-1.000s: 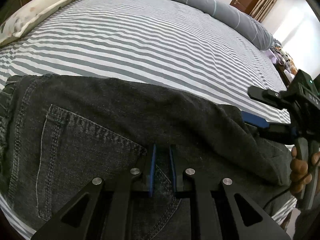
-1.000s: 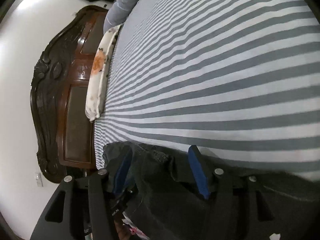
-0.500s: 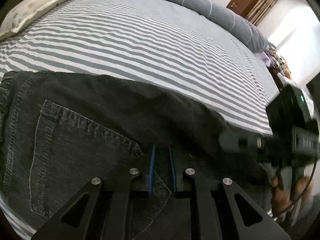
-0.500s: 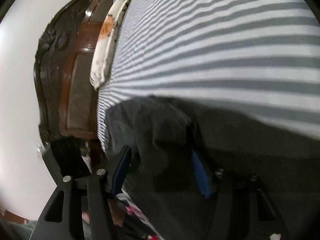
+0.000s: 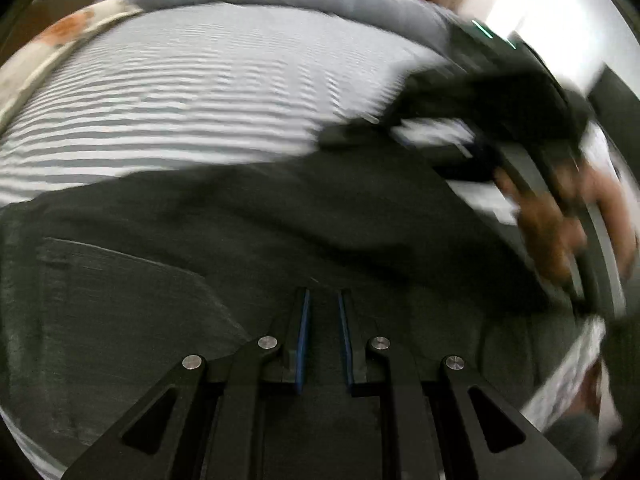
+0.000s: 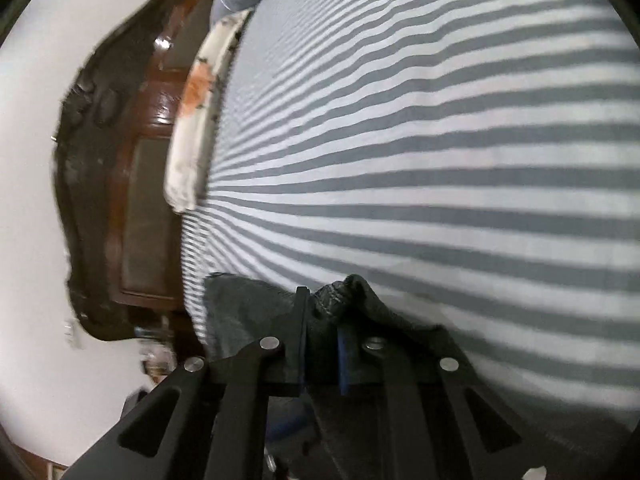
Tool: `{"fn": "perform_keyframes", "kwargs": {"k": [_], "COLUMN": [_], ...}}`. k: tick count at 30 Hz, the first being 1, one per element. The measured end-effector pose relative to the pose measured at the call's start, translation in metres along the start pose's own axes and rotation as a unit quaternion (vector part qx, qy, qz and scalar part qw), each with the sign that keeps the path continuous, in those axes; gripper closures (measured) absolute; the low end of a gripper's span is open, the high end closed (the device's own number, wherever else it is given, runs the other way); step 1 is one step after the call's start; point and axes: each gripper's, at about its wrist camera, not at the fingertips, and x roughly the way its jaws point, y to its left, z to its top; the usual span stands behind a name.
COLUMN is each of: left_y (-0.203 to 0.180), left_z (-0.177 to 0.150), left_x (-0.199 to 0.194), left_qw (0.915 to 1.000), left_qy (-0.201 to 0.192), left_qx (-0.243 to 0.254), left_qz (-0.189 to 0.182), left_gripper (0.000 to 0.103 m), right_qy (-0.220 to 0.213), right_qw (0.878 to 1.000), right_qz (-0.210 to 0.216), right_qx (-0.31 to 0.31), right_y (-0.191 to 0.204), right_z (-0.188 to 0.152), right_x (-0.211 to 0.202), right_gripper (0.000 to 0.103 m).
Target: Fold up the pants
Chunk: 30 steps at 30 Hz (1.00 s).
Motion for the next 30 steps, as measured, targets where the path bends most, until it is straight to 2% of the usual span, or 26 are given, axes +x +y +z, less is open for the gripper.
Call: {"fn": "perform_keyframes", "kwargs": {"k": [2, 5, 8, 12, 21, 23, 24, 25, 26, 28, 30], "left_y": [-0.009, -0.019, -0.020, -0.022, -0.033, -0.032, -0.034, -0.038, -0.038, -0.036, -0.036], "left_z": [-0.008, -0.016, -0.023, -0.033, -0.053, -0.050, -0.051, -0.051, -0.051, -0.047, -0.041], "left_x": [0.011, 0.009, 0.006, 0.001, -0.014, -0.011, -0.011, -0.007, -0.007, -0.008, -0.011], "left_qw": [0.9991, 0.9962, 0.9944, 0.9912, 0.9858, 0.9850, 0.9843, 0.9839, 0.9834, 0.9850, 0.9876], "left_qy": [0.031, 0.040, 0.057, 0.070, 0.092, 0.094, 0.093, 0.093, 0.093, 0.091, 0.083], "left_qx": [0.023, 0.078, 0.087, 0.111, 0.140, 0.144, 0.150, 0.153, 0.156, 0.146, 0.132], "left_qz": [-0.015, -0.007, -0.020, -0.019, -0.012, -0.010, -0.007, -0.005, -0.005, -0.009, -0.019], "left_gripper": [0.088, 0.088, 0.088, 0.088, 0.088, 0.088, 0.088, 0.088, 0.088, 0.088, 0.088], "right_qy": [0.013, 0.031, 0.040, 0.050, 0.050, 0.045, 0.033, 0.000, -0.027, -0.058, -0.055], "right_qw": [1.000, 0.999, 0.999, 0.998, 0.999, 0.999, 0.999, 0.999, 0.999, 0.997, 0.995], "right_qz": [-0.016, -0.007, 0.009, 0.023, 0.011, -0.025, -0.039, -0.046, -0.035, -0.038, -0.061], "right_qx": [-0.007, 0.004, 0.008, 0.015, 0.003, -0.010, -0.013, -0.011, -0.011, -0.023, -0.051], "right_y": [-0.004, -0.016, -0.021, -0.022, -0.008, -0.005, -0.004, -0.004, -0.002, 0.005, 0.016], "right_z": [0.008, 0.013, 0.012, 0.009, 0.010, 0.012, 0.015, 0.019, 0.022, 0.018, 0.005], "right_x": [0.008, 0.014, 0.010, 0.006, -0.007, -0.016, -0.023, -0.040, -0.057, -0.082, -0.093], "right_gripper": [0.092, 0.092, 0.092, 0.091, 0.091, 0.087, 0.076, 0.069, 0.066, 0.056, 0.054]}}
